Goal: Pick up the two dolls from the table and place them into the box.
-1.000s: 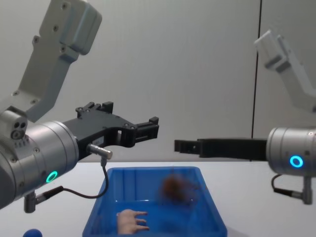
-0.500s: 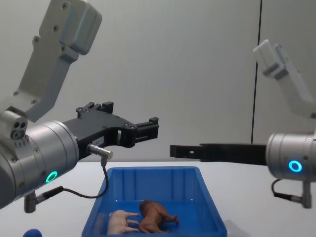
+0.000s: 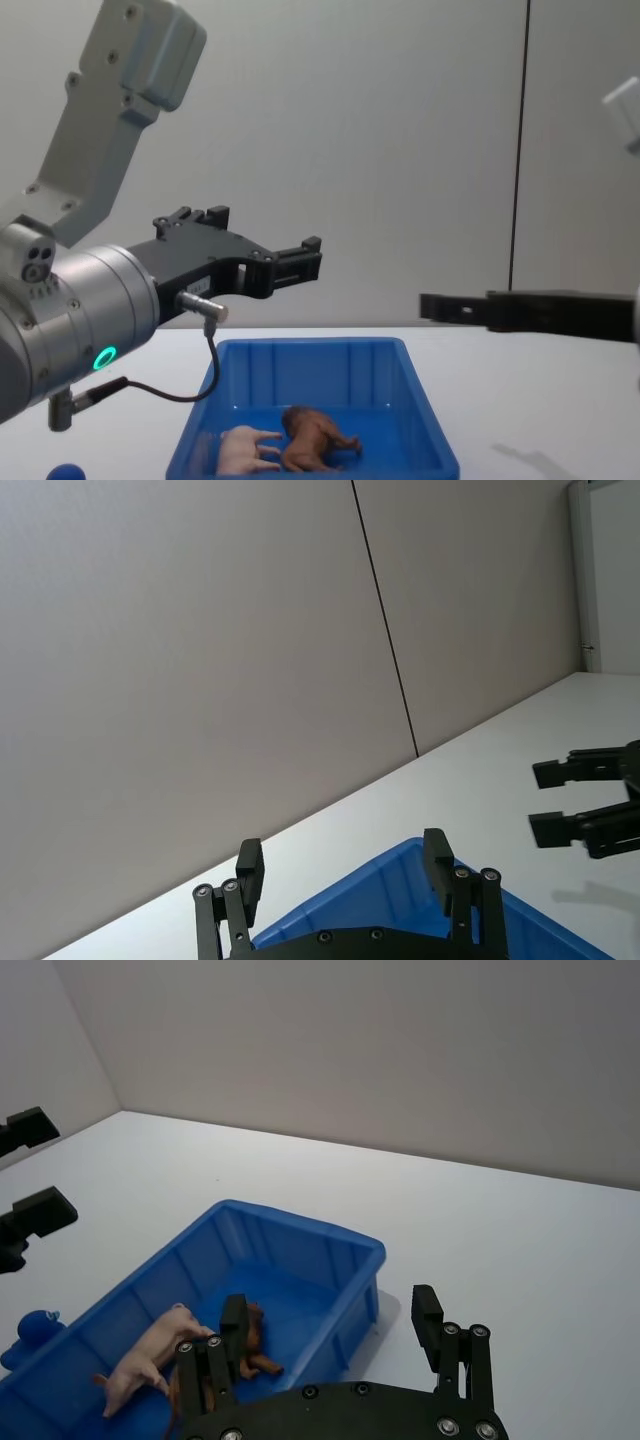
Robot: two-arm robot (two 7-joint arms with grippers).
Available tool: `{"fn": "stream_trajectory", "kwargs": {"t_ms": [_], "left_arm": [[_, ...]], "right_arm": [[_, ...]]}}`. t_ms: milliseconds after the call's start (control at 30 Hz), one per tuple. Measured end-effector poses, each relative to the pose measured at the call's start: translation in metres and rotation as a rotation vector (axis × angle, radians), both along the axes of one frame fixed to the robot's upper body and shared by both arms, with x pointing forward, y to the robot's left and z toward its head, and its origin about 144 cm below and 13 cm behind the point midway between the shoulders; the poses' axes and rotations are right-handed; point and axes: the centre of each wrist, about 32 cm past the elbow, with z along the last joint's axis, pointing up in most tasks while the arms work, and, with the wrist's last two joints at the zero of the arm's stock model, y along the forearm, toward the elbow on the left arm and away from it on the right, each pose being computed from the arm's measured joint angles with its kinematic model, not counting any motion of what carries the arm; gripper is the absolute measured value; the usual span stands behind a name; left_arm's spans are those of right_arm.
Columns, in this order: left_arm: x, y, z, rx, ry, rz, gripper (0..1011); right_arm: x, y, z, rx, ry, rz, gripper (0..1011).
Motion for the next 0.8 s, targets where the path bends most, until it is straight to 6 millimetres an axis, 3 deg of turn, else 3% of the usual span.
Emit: {"fn": "stream_trajectory", "kwargs": {"t_ms": [467, 800], "left_arm": [[-0.003, 0.003, 0.001, 0.022, 0.002, 0.015, 1003], [-0.026, 0.018, 0.002, 0.068, 0.039, 0.099, 1003]], "right_arm": [[-0.012, -0.025, -0.002, -0.013, 0.002, -0.023, 1001], [-0.016, -0.031, -0.002, -0.017, 0.002, -0.029, 1001]]}}
